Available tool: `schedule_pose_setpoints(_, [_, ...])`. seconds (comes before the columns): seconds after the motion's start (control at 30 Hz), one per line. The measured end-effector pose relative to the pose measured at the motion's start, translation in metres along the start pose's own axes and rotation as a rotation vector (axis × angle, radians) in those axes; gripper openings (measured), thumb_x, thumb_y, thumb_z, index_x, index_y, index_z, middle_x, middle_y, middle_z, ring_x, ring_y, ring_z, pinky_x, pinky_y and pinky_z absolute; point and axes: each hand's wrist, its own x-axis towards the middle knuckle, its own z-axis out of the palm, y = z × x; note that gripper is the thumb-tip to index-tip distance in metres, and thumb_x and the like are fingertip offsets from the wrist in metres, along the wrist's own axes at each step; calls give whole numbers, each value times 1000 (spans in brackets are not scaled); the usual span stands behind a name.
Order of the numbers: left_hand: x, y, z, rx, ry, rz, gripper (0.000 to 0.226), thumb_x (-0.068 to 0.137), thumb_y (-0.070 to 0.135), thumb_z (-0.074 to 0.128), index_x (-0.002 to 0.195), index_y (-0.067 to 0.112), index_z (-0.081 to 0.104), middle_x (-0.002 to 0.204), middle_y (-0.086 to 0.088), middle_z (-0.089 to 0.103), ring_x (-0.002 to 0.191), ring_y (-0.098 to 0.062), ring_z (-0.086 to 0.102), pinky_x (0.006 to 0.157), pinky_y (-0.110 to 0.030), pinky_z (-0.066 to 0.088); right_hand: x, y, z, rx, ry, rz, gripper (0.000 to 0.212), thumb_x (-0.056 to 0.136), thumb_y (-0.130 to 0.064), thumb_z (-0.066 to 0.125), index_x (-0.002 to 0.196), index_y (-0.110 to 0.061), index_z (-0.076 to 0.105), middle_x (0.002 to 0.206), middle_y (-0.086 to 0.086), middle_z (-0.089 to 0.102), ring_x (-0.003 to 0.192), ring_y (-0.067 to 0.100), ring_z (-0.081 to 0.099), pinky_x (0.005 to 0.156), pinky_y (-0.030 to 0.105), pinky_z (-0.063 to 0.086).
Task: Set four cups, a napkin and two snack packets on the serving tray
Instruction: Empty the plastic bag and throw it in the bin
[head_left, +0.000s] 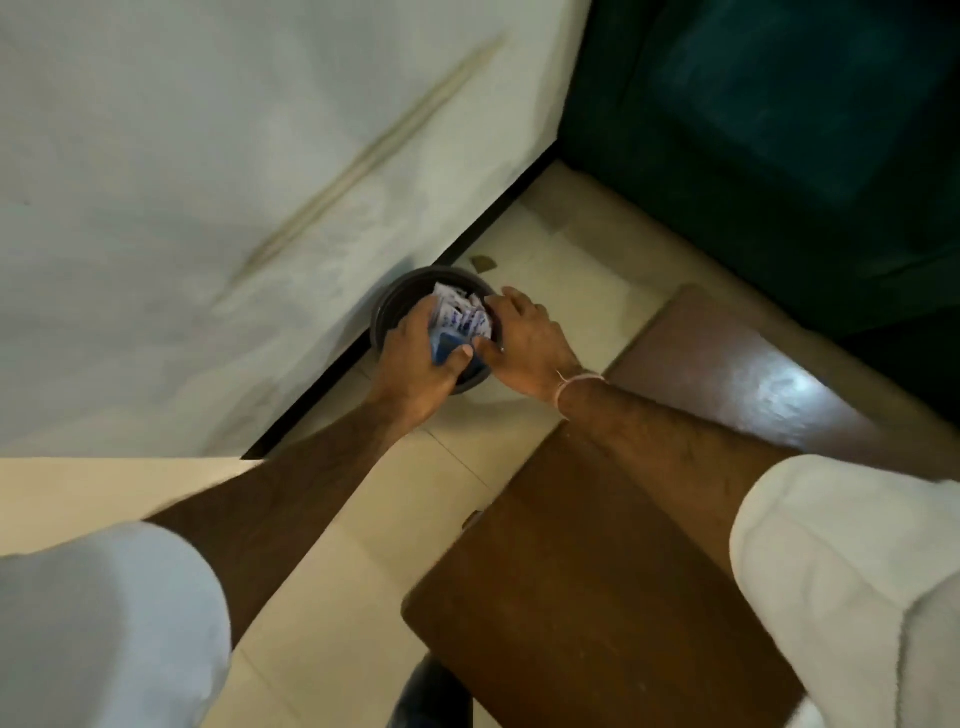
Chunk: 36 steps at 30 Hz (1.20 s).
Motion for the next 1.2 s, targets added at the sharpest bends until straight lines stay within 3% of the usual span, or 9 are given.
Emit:
schedule_pose_setpoints(0.03, [-9, 20, -2, 61, -16, 35, 77, 90, 33, 70, 154, 17, 30, 155, -10, 39, 140, -22, 40, 109, -33, 44, -19, 0, -17, 24, 19, 17, 62, 96, -41, 54, 151, -19, 35, 162, 12, 27, 140, 38, 37, 111, 52, 38])
schedule_pose_setpoints(0.1, [-31, 56, 0, 149, -46, 80, 80, 89, 39, 69, 154, 18, 28, 155, -14, 38, 143, -29, 36, 113, -49, 40, -56, 2, -48, 55, 57, 53, 61, 97, -41, 53, 151, -18, 35, 163, 12, 26, 142, 37, 36, 112, 54, 37])
schedule_pose_setpoints(0.23, [-83, 115, 20, 203, -121, 134, 82, 89, 47, 67, 155, 20, 25, 156, -16, 34, 143, -35, 34, 113, -56, 38, -133, 21, -89, 117, 111, 144, 61, 96, -40, 54, 151, -19, 36, 163, 10, 25, 145, 35, 33, 113, 56, 36])
schedule_pose_setpoints(0.37, [-126, 166, 59, 286, -199, 217, 78, 91, 42, 66, 155, 17, 28, 158, -14, 34, 147, -34, 28, 119, -49, 29, -212, 56, -113, 157, 168, 246, 61, 95, -41, 54, 150, -21, 35, 164, 6, 25, 144, 35, 34, 114, 58, 35])
schedule_pose_setpoints(0.5, [-171, 204, 119, 347, -305, 289, 76, 91, 38, 67, 155, 19, 29, 158, -10, 37, 144, -30, 34, 117, -48, 33, -294, 111, -123, 195, 208, 366, 59, 96, -44, 50, 150, -23, 34, 164, 5, 23, 145, 34, 33, 115, 56, 33])
schedule_pose_setpoints(0.67, [-232, 237, 214, 385, -462, 338, 79, 90, 39, 69, 156, 24, 28, 161, -4, 32, 147, -28, 27, 116, -46, 32, -400, 191, -123, 277, 282, 573, 52, 97, -43, 51, 144, -22, 42, 164, 6, 26, 146, 32, 32, 115, 52, 33])
schedule_pose_setpoints(0.93, [-326, 293, 386, 456, -714, 477, 72, 86, 28, 75, 148, 19, 40, 152, -6, 46, 136, -28, 44, 111, -47, 40, -567, 324, -105, 308, 454, 832, 39, 96, -41, 55, 128, -19, 55, 148, 4, 46, 126, 32, 50, 100, 48, 43])
schedule_pose_setpoints(1.2, [-421, 364, 567, 540, -920, 683, 65, 85, 26, 76, 143, 20, 47, 139, -6, 55, 125, -28, 53, 103, -46, 46, -733, 454, -79, 357, 581, 1074, 40, 96, -39, 52, 131, -17, 54, 151, 4, 43, 133, 31, 45, 102, 49, 38])
